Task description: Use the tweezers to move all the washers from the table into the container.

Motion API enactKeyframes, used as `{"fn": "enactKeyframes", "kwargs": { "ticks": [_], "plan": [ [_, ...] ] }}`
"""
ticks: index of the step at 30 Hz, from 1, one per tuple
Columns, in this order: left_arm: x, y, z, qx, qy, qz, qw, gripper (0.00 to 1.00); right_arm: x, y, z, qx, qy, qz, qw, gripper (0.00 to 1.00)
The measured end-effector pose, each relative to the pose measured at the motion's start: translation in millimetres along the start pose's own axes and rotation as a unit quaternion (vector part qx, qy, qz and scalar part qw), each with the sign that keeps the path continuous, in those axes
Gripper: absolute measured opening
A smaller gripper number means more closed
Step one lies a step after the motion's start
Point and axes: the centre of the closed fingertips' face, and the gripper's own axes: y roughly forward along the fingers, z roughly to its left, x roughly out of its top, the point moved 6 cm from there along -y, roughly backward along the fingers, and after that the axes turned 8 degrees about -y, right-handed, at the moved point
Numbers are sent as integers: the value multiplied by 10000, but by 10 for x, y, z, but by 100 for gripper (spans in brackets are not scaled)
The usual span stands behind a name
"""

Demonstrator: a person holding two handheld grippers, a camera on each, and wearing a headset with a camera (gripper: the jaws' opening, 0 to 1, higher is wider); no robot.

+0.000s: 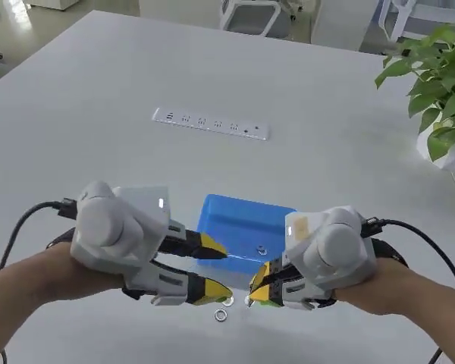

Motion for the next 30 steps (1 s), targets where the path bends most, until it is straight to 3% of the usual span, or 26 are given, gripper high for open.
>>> {"fn": "enactKeyframes", "kwargs": {
  "ticks": [5, 17, 23, 30],
  "plan": [
    [-170, -146, 56, 219, -239, -24, 9995, 44, 71, -110, -27, -40, -75, -1, 10000, 6],
    [-231, -371, 90, 512, -442, -201, 9975, 60, 308, -404, -250, -197, -303, -99, 9993, 6],
    [-233, -442, 115, 634, -507, -250, 9964, 73, 293, -467, -472, -393, -336, -102, 9986, 6],
    [-268, -501, 96, 658, -628, -240, 9956, 82, 165, -385, -667, -482, -331, -7, 9983, 6]
  ]
}}
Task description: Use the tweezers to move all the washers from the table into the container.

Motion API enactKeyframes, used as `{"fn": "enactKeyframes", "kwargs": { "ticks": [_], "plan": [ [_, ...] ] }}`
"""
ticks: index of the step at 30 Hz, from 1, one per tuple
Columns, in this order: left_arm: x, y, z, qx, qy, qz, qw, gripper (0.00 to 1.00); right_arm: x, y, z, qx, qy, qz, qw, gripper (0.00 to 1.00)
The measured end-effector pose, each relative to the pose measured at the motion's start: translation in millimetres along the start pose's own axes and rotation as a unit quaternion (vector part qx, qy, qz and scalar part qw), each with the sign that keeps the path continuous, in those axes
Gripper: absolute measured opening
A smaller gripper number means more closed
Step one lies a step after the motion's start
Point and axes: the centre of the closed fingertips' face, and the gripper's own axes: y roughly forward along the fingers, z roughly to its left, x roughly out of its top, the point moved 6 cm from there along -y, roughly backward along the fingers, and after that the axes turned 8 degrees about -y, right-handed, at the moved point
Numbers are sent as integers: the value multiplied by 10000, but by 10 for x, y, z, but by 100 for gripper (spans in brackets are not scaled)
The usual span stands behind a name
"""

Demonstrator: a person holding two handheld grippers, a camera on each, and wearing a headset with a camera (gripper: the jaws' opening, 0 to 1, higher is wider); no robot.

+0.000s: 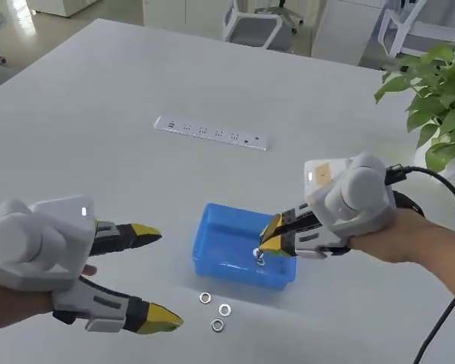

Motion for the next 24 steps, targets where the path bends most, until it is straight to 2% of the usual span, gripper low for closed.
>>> {"fn": "enactKeyframes", "kwargs": {
  "ticks": [6, 10, 24],
  "plan": [
    [-23, -18, -4, 23, -49, -12, 10000, 87, -127, 119, -70, -22, 49, 20, 10000, 6],
    [-40, -12, 12, 41, -71, 12, 10000, 86, -187, 203, -91, -18, 103, -35, 9999, 6],
    [-62, 18, 47, 30, -41, 79, 10000, 86, -376, 444, -68, -75, 264, 19, 9996, 7]
  ]
}}
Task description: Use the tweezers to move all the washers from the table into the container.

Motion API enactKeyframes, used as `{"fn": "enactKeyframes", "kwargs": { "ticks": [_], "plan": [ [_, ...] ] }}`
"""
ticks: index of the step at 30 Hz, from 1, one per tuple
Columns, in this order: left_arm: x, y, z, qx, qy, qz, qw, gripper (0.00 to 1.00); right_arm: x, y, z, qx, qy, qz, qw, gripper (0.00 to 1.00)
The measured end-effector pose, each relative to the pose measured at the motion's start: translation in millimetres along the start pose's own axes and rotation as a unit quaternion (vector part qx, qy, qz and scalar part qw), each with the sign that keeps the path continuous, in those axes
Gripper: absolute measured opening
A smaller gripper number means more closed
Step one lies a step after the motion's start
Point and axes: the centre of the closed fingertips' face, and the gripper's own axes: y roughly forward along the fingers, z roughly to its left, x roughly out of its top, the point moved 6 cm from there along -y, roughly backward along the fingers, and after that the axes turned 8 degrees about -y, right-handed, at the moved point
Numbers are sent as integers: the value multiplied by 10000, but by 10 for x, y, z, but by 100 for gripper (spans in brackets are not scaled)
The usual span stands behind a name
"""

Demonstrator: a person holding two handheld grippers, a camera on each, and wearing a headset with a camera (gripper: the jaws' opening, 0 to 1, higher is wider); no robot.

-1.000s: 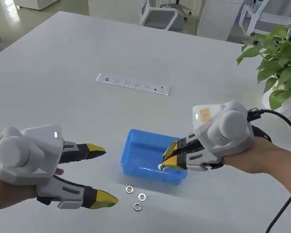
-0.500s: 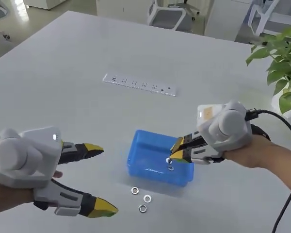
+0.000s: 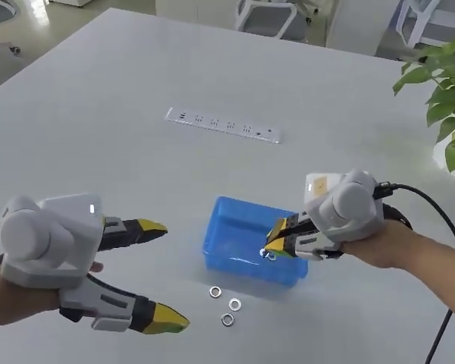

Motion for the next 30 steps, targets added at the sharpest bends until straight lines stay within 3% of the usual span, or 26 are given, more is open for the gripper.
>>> {"fn": "enactKeyframes", "kwargs": {
  "ticks": [30],
  "plan": [
    [-81, 15, -12, -28, -12, 128, 9999, 84, -96, 90, 75, 116, -82, 184, 9997, 8]
  ]
}}
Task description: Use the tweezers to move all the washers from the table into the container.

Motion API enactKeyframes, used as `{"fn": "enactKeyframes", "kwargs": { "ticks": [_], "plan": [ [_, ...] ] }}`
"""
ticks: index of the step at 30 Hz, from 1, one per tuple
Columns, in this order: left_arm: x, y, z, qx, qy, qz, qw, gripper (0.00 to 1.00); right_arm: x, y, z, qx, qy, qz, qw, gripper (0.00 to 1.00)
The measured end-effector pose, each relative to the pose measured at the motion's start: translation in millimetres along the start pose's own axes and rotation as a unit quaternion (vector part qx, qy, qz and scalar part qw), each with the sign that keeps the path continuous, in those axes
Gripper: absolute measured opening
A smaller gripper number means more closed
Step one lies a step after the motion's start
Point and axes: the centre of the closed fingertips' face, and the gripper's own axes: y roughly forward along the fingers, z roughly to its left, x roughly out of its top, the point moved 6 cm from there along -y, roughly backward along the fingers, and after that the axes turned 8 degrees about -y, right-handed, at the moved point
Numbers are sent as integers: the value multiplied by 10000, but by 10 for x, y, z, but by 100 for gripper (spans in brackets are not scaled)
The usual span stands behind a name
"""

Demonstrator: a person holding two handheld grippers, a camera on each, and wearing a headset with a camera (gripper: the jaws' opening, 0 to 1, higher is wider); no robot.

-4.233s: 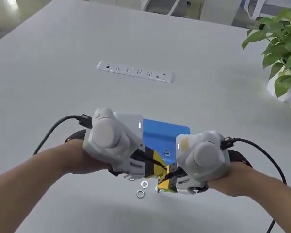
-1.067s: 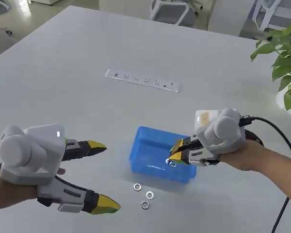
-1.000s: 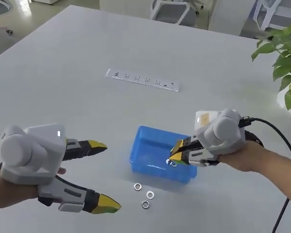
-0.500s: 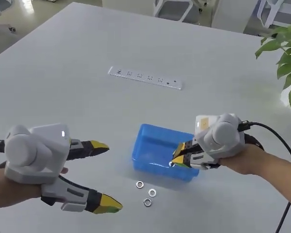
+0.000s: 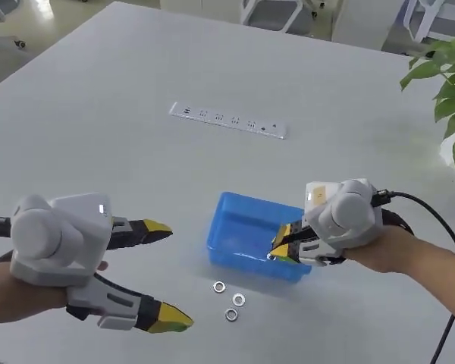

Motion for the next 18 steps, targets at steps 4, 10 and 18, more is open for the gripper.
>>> {"fn": "enactKeyframes", "kwargs": {
  "ticks": [4, 10, 18],
  "plan": [
    [-4, 2, -2, -9, -5, 2, 10000, 84, 1, 3, 4, 16, 4, -4, 10000, 8],
    [-11, 2, 2, -16, -11, 3, 10000, 83, 7, 9, 5, 13, 8, -20, 10000, 8],
    [-9, 8, 0, -26, -21, 9, 10000, 83, 2, -14, -1, 18, 0, -13, 10000, 8]
  ]
}}
